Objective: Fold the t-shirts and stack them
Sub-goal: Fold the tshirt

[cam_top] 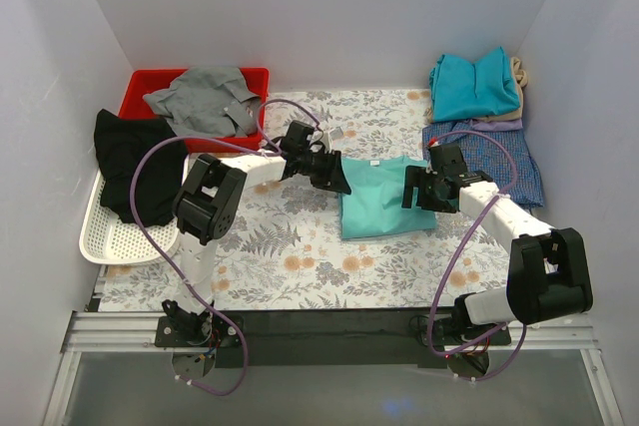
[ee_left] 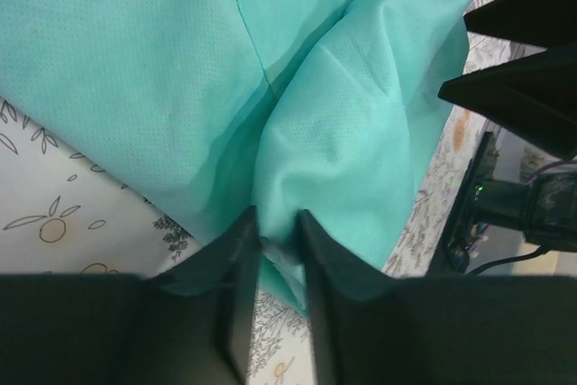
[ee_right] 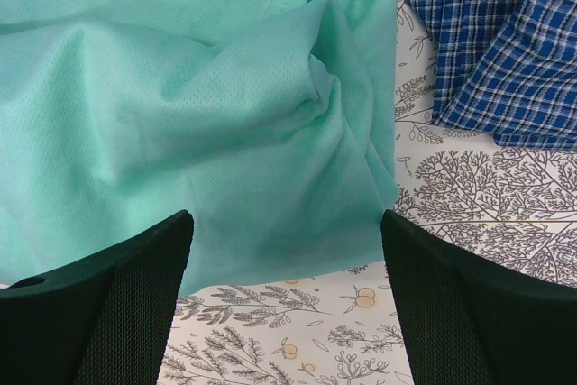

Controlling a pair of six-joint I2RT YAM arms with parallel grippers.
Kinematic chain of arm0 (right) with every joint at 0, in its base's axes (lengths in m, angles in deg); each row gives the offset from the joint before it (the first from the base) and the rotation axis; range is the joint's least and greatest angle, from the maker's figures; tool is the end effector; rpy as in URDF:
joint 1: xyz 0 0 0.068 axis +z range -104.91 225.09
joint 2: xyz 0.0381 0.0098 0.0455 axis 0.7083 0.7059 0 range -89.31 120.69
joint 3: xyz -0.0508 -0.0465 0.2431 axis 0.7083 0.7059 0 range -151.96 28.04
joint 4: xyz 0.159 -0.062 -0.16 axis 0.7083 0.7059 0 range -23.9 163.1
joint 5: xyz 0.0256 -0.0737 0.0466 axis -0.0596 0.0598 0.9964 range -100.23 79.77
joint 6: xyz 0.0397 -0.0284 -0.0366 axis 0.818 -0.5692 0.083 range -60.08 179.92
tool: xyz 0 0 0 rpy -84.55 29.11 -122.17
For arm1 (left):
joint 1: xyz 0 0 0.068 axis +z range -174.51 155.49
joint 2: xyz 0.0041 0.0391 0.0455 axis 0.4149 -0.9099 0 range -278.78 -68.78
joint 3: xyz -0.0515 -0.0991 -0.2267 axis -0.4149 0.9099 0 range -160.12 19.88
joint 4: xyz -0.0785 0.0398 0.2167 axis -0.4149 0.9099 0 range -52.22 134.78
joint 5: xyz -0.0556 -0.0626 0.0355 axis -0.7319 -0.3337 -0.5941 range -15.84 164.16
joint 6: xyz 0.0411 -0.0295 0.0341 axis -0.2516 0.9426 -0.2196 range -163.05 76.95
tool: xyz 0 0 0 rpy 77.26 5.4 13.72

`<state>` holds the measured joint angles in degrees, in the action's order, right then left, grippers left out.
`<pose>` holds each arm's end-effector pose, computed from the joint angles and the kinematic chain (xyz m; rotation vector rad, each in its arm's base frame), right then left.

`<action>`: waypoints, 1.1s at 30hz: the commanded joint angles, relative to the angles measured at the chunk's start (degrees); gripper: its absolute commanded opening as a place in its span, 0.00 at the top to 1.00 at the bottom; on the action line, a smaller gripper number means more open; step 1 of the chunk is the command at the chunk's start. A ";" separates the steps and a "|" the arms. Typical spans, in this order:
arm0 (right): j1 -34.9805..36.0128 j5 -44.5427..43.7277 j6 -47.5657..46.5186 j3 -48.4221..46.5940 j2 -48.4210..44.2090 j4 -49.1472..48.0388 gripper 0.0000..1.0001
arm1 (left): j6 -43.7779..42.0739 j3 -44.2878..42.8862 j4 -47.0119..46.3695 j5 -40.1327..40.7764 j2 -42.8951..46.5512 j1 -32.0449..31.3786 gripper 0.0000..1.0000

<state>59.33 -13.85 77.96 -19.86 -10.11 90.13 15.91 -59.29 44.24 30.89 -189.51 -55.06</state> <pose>0.2503 0.0606 0.1935 0.1095 2.5372 0.1433 0.3431 -0.2388 0.1448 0.2659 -2.7348 1.4990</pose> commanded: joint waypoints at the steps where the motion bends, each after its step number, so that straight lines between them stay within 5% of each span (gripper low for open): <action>1: -0.27 0.63 -0.03 -0.35 -0.18 -0.48 0.10 | -1.30 -0.63 0.22 -0.86 0.67 -0.04 0.83; 4: -0.27 0.54 0.06 -0.09 -0.01 -0.65 0.10 | -1.30 -2.47 0.48 -0.15 0.49 -0.13 1.00; 23: -0.35 -6.40 1.21 1.14 -3.79 -0.21 0.10 | -1.83 -19.95 2.24 0.38 -6.09 2.33 1.00; 33: -4.66 1.41 -2.74 1.67 -1.96 -15.58 0.09 | -1.39 -25.41 0.40 -0.85 -12.78 4.53 1.00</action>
<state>56.27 -16.43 77.35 -17.80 -14.52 82.68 14.86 -81.02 46.47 31.44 -203.52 -50.99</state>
